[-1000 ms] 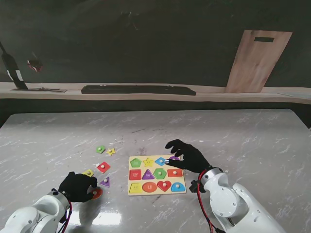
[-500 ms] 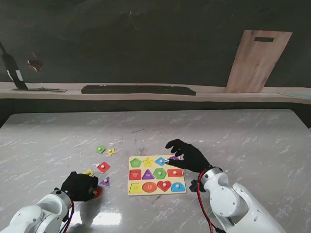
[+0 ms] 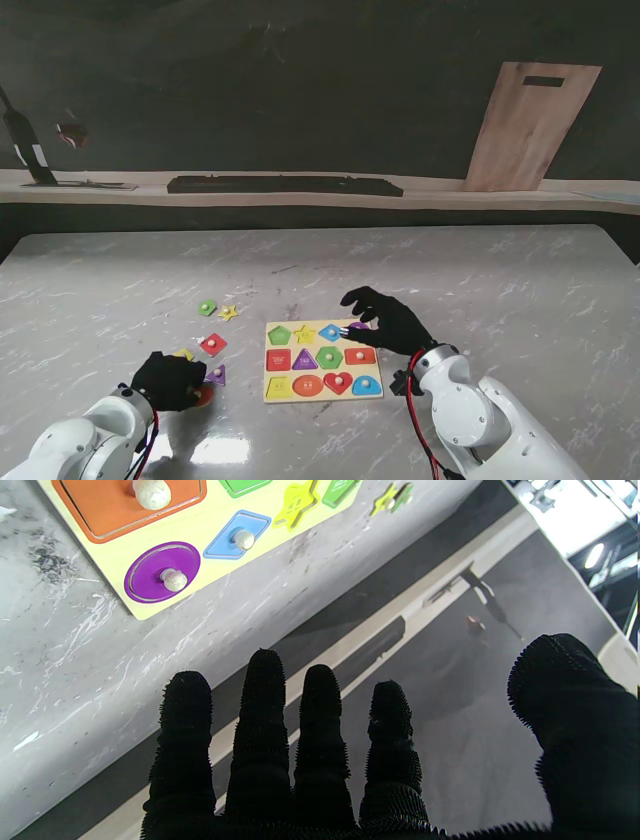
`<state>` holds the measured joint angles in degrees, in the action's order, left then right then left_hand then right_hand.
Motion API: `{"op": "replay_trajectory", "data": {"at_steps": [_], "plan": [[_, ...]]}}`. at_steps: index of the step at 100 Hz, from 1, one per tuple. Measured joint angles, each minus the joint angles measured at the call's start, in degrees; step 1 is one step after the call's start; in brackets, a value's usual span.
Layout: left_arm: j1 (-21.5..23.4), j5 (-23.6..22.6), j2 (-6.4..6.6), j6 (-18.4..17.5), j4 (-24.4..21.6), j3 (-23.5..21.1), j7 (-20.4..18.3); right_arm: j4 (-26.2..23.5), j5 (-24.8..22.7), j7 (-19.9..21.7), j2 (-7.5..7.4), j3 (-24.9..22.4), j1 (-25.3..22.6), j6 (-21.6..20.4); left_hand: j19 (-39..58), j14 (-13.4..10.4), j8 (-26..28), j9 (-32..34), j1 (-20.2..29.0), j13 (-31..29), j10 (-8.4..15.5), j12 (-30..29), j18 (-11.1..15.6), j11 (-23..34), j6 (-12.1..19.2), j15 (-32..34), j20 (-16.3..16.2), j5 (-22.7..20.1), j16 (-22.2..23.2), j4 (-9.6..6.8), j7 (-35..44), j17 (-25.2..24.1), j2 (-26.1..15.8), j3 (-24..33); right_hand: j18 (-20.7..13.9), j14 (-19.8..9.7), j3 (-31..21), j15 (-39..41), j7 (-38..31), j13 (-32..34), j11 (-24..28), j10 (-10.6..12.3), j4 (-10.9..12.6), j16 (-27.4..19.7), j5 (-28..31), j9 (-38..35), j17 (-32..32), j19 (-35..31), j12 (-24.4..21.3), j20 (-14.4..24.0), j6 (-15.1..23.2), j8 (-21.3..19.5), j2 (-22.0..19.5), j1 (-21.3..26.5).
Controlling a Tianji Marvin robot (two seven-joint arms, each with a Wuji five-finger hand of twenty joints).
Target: Fit puzzle pieces into a puzzle board
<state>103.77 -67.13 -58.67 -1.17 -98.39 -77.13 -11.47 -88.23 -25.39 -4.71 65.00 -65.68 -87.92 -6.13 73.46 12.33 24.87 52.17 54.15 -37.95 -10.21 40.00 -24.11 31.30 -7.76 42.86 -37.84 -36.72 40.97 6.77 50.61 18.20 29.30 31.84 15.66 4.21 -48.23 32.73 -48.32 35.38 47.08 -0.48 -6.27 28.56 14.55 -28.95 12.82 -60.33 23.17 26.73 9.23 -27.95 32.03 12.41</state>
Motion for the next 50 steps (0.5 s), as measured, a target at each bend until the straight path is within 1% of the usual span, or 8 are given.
{"op": "replay_trajectory", "data": {"at_steps": [6,20,36,38,39,50], "plan": [[-0.1,0.1,0.0,0.2,0.0,0.1,-0.1,0.0,0.0,0.0,0.0,0.0,0.0,0.1,0.6,0.0,0.0,1.0,0.0,-0.1,0.0,0.3,0.0,0.0,0.0,0.6,-0.2,0.0,0.0,0.01,0.3,0.2,0.0,0.0,0.0,0.0,0.0,0.0,0.0,0.0,0.0,0.0,0.0,0.0,0.0,0.0,0.0,0.0,0.0,0.0,0.0,0.0,0.0,0.0],[-0.3,0.2,0.0,0.2,0.0,0.2,-0.6,0.1,0.0,0.0,0.0,0.1,0.1,0.2,1.2,0.0,-1.1,3.6,0.1,-2.8,0.1,2.2,0.0,-0.2,-0.1,2.0,-0.6,0.0,0.0,0.04,1.4,1.8,-0.1,0.0,0.0,0.0,0.0,0.0,0.0,0.0,0.0,0.0,0.0,0.0,0.0,0.0,0.0,0.0,0.0,0.0,0.0,0.0,0.0,0.0],[-0.3,0.6,0.0,0.5,-0.2,0.2,-1.3,0.4,0.3,0.1,0.01,0.3,0.5,0.3,2.0,0.0,-1.2,5.3,0.3,-3.4,0.1,3.4,0.0,-0.3,-0.1,2.7,-0.8,0.0,0.0,0.04,1.5,2.7,-0.1,0.0,0.0,0.0,0.0,0.0,0.0,0.0,0.0,0.0,0.0,0.0,0.0,0.0,0.0,0.0,0.0,0.0,0.1,0.0,0.0,0.0],[-0.3,0.6,0.0,0.5,-0.2,0.2,-1.4,0.4,0.3,0.1,0.01,0.4,0.5,0.4,2.0,0.0,-1.2,5.3,0.3,-3.4,0.1,3.5,0.0,-0.5,-0.3,2.7,-0.8,0.0,0.0,0.21,1.6,2.8,0.0,0.4,0.0,0.0,0.0,0.0,0.0,0.0,0.0,0.0,0.0,0.0,0.0,0.0,0.0,0.0,0.0,0.0,0.1,0.0,0.0,0.0],[-0.3,0.6,0.0,0.5,-0.2,0.2,-1.5,0.4,0.3,0.1,0.01,0.4,0.5,0.4,2.0,0.0,-1.2,5.5,0.3,-3.4,0.1,3.7,0.0,-0.9,-0.3,2.8,-0.8,0.0,0.0,0.59,1.6,2.8,0.0,0.6,0.0,0.0,0.0,0.0,0.0,0.0,0.0,0.0,0.0,0.0,0.0,0.0,0.0,0.0,0.0,0.0,0.1,0.0,0.0,0.0],[-0.5,1.0,0.02,0.5,-0.5,0.2,-2.6,0.6,0.3,0.1,0.01,0.5,0.7,0.5,2.1,0.0,-1.2,5.8,0.1,-3.4,0.1,5.3,0.0,-0.9,-1.0,3.4,-0.8,0.1,0.0,0.63,2.2,2.8,1.4,3.3,0.0,0.0,0.0,0.0,0.0,0.0,0.0,0.0,0.0,0.0,0.0,0.0,0.0,0.0,0.0,0.0,0.1,0.0,0.0,0.0]]}}
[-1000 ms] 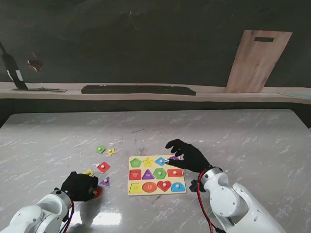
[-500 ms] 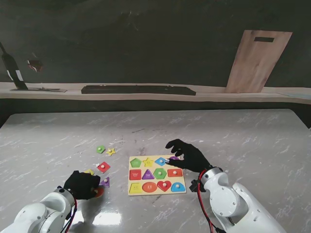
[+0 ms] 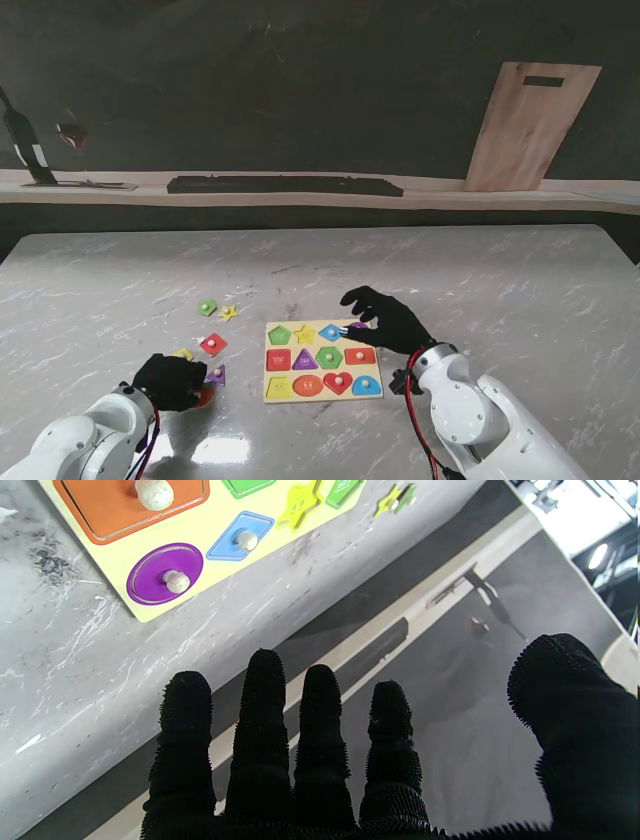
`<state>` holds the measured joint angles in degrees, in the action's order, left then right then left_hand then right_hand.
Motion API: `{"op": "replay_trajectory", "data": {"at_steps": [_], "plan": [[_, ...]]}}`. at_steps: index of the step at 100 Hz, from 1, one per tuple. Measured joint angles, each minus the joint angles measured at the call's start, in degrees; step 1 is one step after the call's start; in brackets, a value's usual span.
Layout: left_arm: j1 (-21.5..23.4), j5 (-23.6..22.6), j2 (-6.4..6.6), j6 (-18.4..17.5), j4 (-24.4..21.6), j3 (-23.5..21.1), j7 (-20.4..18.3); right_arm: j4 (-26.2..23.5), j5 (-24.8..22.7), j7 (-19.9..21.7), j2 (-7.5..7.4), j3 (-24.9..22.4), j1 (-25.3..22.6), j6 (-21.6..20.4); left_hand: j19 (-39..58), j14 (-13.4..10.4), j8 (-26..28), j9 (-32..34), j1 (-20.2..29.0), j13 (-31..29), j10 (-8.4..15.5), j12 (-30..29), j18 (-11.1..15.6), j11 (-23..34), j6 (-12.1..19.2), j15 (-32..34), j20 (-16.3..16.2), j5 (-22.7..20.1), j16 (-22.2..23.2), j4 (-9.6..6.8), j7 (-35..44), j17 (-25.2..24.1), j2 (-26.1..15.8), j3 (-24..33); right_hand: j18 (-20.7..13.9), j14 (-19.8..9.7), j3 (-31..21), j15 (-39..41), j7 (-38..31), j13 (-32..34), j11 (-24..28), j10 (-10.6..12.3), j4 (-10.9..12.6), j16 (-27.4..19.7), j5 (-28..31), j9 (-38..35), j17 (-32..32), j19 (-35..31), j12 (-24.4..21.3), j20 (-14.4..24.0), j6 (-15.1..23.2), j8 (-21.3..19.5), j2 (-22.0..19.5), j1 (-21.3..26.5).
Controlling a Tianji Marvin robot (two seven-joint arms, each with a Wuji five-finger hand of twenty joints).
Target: Fit puzzle pieces into a puzzle board
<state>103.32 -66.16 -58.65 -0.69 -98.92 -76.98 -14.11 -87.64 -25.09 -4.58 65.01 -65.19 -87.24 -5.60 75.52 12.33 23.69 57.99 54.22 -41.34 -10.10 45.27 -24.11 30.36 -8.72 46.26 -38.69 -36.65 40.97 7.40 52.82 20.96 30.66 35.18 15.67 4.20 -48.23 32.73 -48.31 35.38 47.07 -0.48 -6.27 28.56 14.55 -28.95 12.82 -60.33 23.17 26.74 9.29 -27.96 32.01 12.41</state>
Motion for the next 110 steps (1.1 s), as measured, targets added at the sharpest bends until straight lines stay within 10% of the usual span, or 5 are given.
{"op": "replay_trajectory", "data": {"at_steps": [26,110], "plan": [[-0.2,0.9,0.03,-0.1,0.4,0.3,0.7,0.2,0.2,0.1,0.02,0.2,0.2,0.1,1.7,0.0,1.6,1.7,-3.8,-0.2,0.1,2.3,0.0,0.0,-0.2,2.0,-0.8,0.0,0.1,0.02,2.1,0.2,4.0,9.4,0.0,0.0,0.0,0.0,0.0,0.0,0.0,0.0,0.0,0.0,0.0,0.0,0.0,0.0,0.0,0.0,0.0,0.0,0.0,0.0],[3.0,0.4,-0.2,-1.7,-1.2,-2.2,1.9,0.5,-0.2,-0.5,0.1,-0.2,0.2,-0.3,2.5,0.0,5.7,1.8,-5.3,-0.3,0.1,5.9,0.0,0.8,1.0,3.3,-1.4,0.0,1.5,0.06,2.6,0.1,6.0,13.8,0.0,0.0,0.0,0.0,0.0,0.0,0.0,0.0,0.0,0.0,0.0,0.0,0.0,0.0,0.0,0.0,0.2,0.0,0.0,0.0]]}}
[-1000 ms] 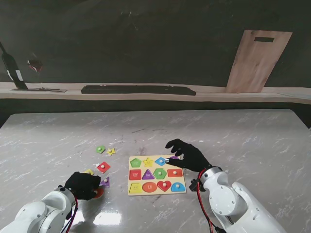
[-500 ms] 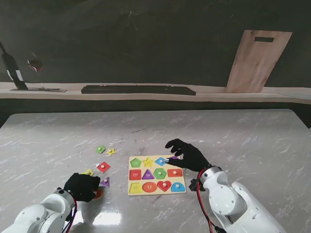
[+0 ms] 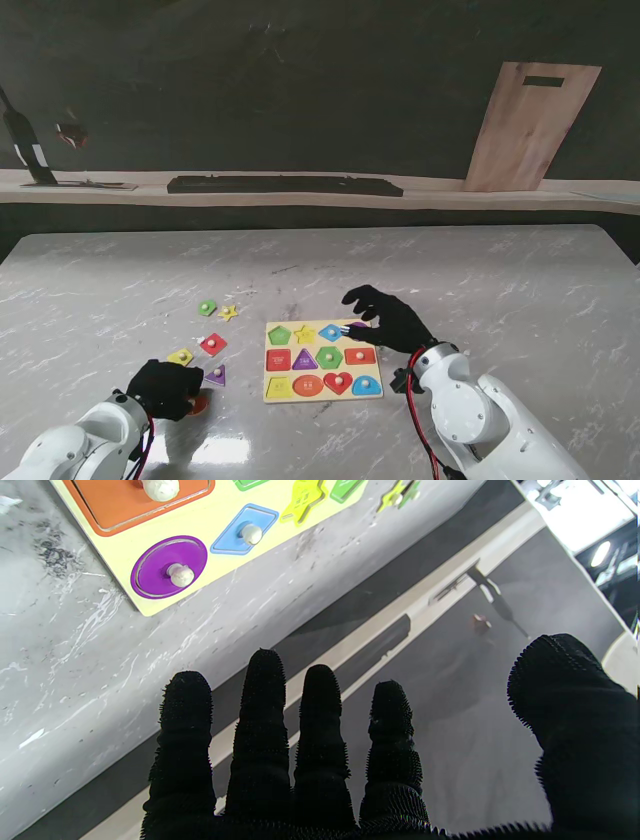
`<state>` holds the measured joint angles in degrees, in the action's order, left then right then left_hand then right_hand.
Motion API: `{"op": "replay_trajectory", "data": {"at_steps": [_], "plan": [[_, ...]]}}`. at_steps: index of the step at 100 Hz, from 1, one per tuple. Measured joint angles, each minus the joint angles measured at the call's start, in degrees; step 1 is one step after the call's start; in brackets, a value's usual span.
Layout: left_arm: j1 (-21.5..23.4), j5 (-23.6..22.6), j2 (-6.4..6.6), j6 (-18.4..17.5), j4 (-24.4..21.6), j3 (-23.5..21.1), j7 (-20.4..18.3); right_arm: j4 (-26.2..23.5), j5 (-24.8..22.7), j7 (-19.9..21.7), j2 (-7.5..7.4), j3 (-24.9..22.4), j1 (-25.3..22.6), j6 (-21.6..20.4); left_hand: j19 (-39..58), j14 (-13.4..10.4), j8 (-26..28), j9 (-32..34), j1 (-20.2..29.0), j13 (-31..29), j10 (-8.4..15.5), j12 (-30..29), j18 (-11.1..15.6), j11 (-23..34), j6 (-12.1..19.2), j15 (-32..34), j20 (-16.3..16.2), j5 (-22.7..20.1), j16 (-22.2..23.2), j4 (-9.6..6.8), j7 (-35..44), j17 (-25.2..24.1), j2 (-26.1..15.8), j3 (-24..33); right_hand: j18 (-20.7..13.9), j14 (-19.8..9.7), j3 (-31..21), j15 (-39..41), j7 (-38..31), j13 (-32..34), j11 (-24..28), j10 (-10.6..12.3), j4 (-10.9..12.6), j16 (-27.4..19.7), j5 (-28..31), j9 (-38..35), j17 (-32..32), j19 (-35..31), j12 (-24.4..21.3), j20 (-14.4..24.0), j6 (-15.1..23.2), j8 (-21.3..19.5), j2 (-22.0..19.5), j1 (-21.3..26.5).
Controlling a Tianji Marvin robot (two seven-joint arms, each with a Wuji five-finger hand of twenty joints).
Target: Fit puzzle pieces into a puzzle board
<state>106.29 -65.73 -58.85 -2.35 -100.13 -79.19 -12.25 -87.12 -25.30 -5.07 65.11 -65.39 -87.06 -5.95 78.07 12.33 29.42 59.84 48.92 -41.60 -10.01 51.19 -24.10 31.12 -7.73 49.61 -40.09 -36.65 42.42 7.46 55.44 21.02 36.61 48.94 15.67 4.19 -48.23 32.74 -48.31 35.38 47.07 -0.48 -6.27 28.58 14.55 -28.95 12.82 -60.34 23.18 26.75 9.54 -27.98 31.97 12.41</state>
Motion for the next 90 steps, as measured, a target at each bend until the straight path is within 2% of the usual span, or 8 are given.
{"op": "replay_trajectory", "data": {"at_steps": [8,48,68,90], "plan": [[0.3,-0.3,0.0,-0.7,-0.4,-0.4,0.1,0.0,-0.3,-0.1,0.0,0.0,0.0,-0.2,0.0,0.0,2.2,0.0,0.0,0.0,0.0,0.1,0.0,0.2,2.1,0.1,0.0,-0.2,0.6,0.0,2.6,0.0,-0.7,1.2,0.0,0.0,0.0,0.0,0.0,0.0,-0.1,0.0,0.0,0.0,1.2,0.0,0.0,0.0,0.0,0.0,0.2,0.0,-0.1,0.0],[0.1,0.2,0.01,-4.4,-1.6,-0.9,0.4,0.1,-0.3,-0.3,0.0,-0.2,-0.1,-0.7,0.0,0.0,3.5,0.0,0.0,0.0,0.0,1.0,0.0,0.7,2.2,0.6,0.0,-0.2,1.4,0.0,2.7,0.0,-0.7,1.8,0.0,0.0,0.0,0.0,0.0,0.0,-0.1,0.0,0.0,0.0,1.2,0.0,0.0,0.0,0.0,0.0,0.3,0.0,-0.1,0.0],[-2.8,2.6,0.17,-6.7,-1.2,0.8,0.3,0.2,-0.5,-0.5,0.01,-0.4,-0.2,-1.2,0.0,0.0,3.5,0.0,0.0,0.0,0.0,1.4,0.0,0.8,2.2,0.8,-0.1,-0.2,2.0,0.0,2.7,0.1,-0.7,1.8,0.0,0.0,0.0,0.0,0.0,0.0,-0.1,0.0,0.0,0.0,1.2,0.0,0.0,0.0,0.0,0.0,0.3,0.0,-0.1,0.0],[-8.2,6.4,0.43,-7.2,0.6,5.2,-0.2,0.3,-1.1,-1.2,0.02,-0.7,-0.3,-1.7,0.2,0.0,3.6,0.0,0.0,0.0,0.0,1.9,0.0,2.1,2.2,2.1,-0.2,-0.1,2.9,0.0,2.7,1.0,-0.7,1.8,0.0,0.0,0.0,0.0,0.0,0.0,-0.1,0.0,0.0,0.0,1.2,0.0,0.0,0.0,0.0,0.0,0.3,0.0,-0.1,0.0]]}}
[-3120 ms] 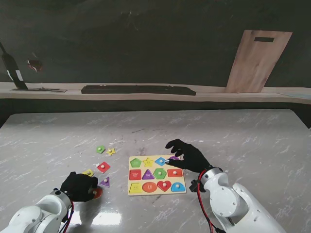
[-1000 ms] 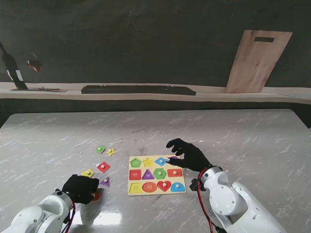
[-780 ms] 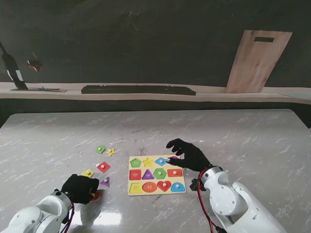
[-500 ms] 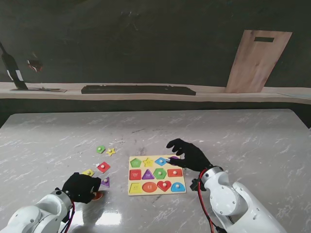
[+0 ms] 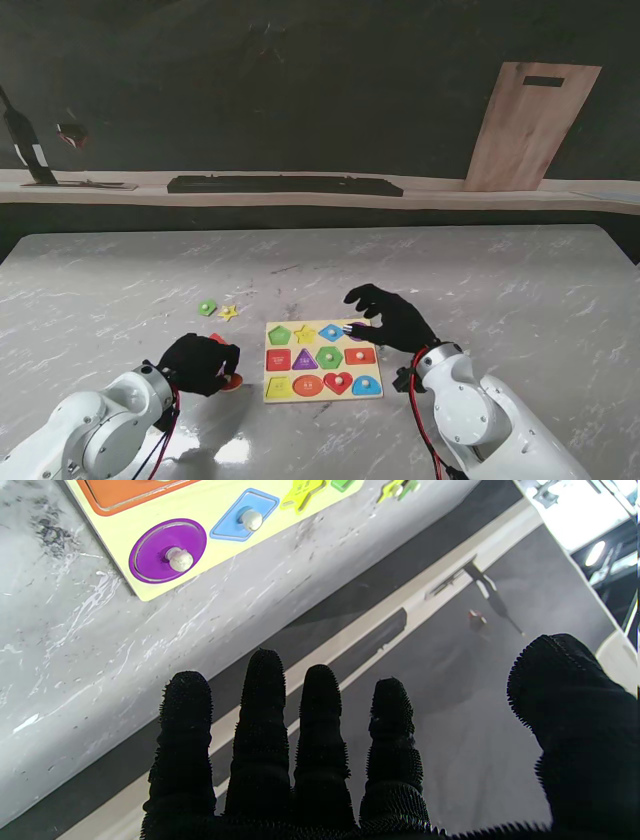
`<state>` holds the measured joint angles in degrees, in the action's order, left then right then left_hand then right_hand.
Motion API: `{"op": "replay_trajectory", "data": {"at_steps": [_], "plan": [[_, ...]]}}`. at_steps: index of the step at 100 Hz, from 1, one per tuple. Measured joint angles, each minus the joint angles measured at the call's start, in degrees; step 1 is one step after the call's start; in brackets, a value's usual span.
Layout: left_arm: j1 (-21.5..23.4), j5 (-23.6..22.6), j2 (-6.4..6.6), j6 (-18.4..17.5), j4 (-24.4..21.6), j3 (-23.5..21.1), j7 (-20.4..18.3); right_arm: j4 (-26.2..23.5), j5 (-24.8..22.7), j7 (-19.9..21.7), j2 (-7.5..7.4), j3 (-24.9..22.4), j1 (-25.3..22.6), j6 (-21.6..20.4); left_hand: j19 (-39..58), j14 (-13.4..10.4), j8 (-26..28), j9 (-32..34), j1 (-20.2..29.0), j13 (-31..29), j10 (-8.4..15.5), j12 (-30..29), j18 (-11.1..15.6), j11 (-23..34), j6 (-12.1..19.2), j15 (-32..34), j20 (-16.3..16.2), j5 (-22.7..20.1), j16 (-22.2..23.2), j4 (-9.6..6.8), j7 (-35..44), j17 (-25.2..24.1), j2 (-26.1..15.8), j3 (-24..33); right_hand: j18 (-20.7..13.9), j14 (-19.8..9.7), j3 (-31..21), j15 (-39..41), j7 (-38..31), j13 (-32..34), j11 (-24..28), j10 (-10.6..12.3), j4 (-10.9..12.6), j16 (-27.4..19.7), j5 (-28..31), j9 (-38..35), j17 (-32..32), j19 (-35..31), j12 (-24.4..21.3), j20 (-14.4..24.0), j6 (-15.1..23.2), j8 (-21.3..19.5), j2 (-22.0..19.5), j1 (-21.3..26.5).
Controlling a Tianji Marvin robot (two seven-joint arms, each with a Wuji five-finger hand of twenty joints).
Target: Fit puzzle pieces into a puzzle board
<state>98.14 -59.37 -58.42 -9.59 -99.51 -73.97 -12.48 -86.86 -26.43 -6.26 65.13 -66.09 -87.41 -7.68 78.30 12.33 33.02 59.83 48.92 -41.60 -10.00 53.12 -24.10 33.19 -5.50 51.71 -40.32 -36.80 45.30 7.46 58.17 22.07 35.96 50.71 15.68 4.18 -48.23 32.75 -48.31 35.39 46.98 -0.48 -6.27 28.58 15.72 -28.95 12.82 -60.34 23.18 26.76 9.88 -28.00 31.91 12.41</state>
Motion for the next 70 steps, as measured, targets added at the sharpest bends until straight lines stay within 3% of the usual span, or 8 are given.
{"op": "replay_trajectory", "data": {"at_steps": [70], "plan": [[-19.7,13.8,0.09,1.9,10.1,20.1,-3.7,0.3,-1.5,-1.8,0.11,-1.7,-0.6,-1.5,1.4,0.0,0.0,-0.6,0.0,0.0,0.0,1.8,0.0,4.2,0.0,2.7,-2.1,0.1,3.4,0.0,0.0,1.0,-0.6,0.0,0.0,0.0,0.0,0.0,0.0,0.0,0.0,0.0,0.0,0.0,0.0,0.0,0.0,0.0,0.0,0.0,0.0,0.0,-0.7,0.0]]}}
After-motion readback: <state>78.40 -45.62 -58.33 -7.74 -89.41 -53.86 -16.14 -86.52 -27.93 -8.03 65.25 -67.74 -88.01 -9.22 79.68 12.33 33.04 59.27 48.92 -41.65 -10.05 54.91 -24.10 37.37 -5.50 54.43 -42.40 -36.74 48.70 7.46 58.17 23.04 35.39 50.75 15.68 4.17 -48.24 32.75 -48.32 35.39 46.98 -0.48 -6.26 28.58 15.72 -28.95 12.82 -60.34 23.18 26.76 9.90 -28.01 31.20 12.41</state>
